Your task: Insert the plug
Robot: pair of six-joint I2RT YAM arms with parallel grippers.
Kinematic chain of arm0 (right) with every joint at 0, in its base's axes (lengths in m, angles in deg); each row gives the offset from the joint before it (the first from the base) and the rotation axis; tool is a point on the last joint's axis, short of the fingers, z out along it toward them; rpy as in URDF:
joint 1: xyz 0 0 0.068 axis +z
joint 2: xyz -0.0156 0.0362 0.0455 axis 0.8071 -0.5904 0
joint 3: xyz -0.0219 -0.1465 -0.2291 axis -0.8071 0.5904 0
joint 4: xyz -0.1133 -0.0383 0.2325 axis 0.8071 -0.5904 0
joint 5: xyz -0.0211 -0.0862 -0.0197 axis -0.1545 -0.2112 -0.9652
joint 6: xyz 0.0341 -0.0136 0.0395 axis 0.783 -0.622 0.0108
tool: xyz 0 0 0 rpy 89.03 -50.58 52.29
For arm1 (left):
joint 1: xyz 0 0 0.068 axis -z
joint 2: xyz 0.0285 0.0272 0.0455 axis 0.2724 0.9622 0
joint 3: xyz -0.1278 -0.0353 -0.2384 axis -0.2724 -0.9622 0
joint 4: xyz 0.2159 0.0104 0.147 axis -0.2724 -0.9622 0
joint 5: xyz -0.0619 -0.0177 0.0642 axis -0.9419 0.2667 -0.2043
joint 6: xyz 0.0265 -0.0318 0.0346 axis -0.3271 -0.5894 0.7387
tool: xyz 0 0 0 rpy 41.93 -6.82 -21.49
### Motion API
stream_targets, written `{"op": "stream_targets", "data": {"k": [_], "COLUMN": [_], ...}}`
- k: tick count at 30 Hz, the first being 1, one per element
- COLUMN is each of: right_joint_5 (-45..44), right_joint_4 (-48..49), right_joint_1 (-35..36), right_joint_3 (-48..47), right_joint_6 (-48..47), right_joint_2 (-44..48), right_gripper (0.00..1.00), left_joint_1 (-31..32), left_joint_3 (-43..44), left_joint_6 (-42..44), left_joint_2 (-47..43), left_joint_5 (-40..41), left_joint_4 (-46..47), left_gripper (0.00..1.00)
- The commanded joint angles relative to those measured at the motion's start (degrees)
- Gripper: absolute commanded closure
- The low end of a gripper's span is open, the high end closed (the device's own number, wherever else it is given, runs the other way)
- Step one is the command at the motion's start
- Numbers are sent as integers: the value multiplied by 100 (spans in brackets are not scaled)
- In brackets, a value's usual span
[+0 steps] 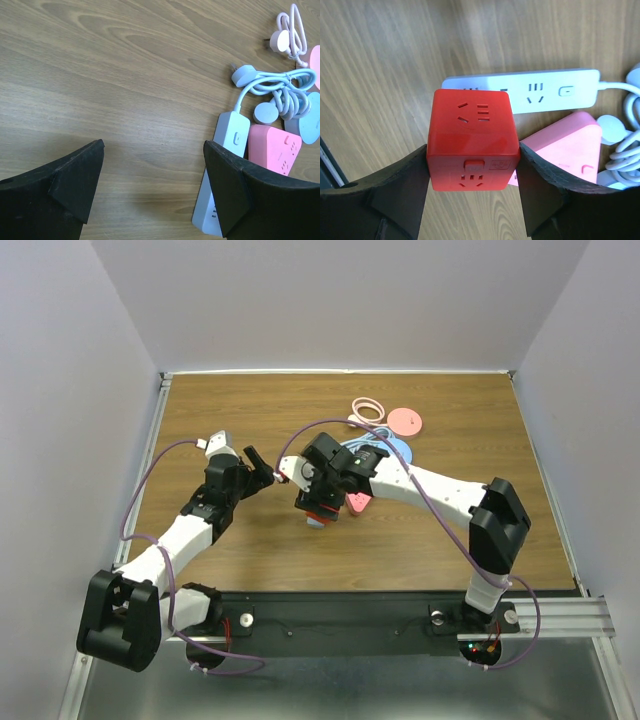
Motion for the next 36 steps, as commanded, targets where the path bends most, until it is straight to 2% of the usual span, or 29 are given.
{"op": "stream_targets", "data": {"k": [1, 36], "right_joint_5": [217, 68], "right_joint_4": [31, 31], "right_joint_1": [3, 12], "right_joint_3": [-62, -54], "right_joint_6": [-212, -274], "right_joint_2": [199, -249], "right_gripper": [100, 100], "left_joint_1": [-11, -11], "left_joint_3": [-33, -77], "left_joint_6": [84, 137], "left_joint_2": [-111, -154], "left_joint_5": [-149, -396], "left_joint_4": [294, 418], "left_gripper": [8, 8]}}
